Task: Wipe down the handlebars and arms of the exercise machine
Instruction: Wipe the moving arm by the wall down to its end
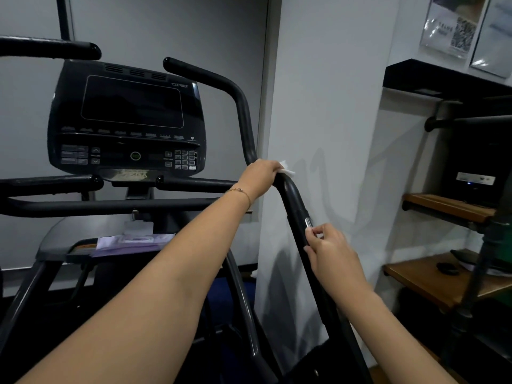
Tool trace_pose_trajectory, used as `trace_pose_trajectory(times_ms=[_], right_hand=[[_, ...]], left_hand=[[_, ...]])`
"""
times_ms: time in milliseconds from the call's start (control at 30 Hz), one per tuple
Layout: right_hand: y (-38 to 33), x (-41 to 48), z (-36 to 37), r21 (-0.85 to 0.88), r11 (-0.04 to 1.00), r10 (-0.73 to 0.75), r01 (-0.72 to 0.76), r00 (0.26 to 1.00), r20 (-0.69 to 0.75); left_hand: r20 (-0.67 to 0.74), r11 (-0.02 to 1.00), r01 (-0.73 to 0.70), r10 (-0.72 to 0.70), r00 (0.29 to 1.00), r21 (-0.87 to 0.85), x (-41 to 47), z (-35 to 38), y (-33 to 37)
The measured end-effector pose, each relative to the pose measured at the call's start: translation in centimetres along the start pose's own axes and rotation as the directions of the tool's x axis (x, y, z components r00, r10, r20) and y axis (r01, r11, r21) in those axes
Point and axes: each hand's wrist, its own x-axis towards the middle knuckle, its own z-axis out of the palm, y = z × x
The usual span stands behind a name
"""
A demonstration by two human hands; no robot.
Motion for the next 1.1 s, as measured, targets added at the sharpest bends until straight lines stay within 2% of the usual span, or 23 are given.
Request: trace_pose_trajectory(times_ms=[167,267,333,400,467,533,600,667,767,833,933,1000,1100], right_hand=[[-0.3,0.2,-0.8,0.007,0.999,0.051,-0.052,0.992,0.115],[-0.5,0.3,-1.1,0.006,0.998,0.061,-0.062,0.987,0.146],[-0.6,0.7,-1.5,-0.012,0.996,0.085,-0.084,0.982,0.167],[-0.9,0.9,-2.1,0.051,0.987,0.144,-0.152,0.979,0.143],[-1.5,0.8,-2.6,0.240,0.952,0.193,-0.189,0.981,0.009],[-2.6,0.8,-2.7,0.441,0.888,0.210,-0.132,0.968,-0.134],[-3.9,1.1,-2.4,0.538,0.840,0.187,-0.074,0.970,-0.158],[-5.4,1.8,-1.7,0.623,0.779,0.178,-0.073,0.978,-0.107],[-7.3,2.6,-0.4,0.806,0.586,0.158,-0.088,0.987,-0.007],[-8.6,3.4,0.5,0.875,0.467,0.128,-0.126,0.989,0.074],[-10.5,5.0,1.9,0.906,0.379,0.129,-0.190,0.980,0.152],[-12.2,5.9,2.8,0.925,0.307,0.100,-0.223,0.974,0.202],[-14.9,7.2,4.7,0.941,0.172,0.073,-0.292,0.956,0.283]], left_hand=[[-0.007,0.996,-0.030,0.031,0.999,0.089,-2.4,-0.2,1.7],[0.004,0.980,-0.123,0.124,0.992,0.159,-5.2,-0.4,3.3],[0.068,0.962,-0.194,0.184,0.980,0.191,-7.2,-0.1,5.0],[0.094,0.970,-0.198,0.185,0.978,0.144,-8.9,0.5,6.5],[-0.007,0.992,-0.123,0.123,0.992,0.003,-10.1,0.5,7.4],[-0.155,0.989,-0.028,0.006,0.988,-0.143,-10.8,-0.1,7.4],[-0.210,0.968,0.081,-0.133,0.968,-0.239,-11.2,-1.0,6.7],[-0.153,0.890,0.194,-0.277,0.948,-0.413,-11.8,-2.0,5.5],[-0.013,0.750,0.329,-0.410,0.912,-0.575,-12.7,-3.5,3.1],[0.061,0.662,0.380,-0.452,0.890,-0.646,-13.3,-4.6,1.1],[0.218,0.478,0.416,-0.416,0.883,-0.774,-14.4,-6.3,-1.7],[0.207,0.465,0.391,-0.399,0.893,-0.794,-14.7,-7.0,-3.7],[0.105,0.449,0.322,-0.443,0.891,-0.834,-14.6,-8.1,-6.5]])
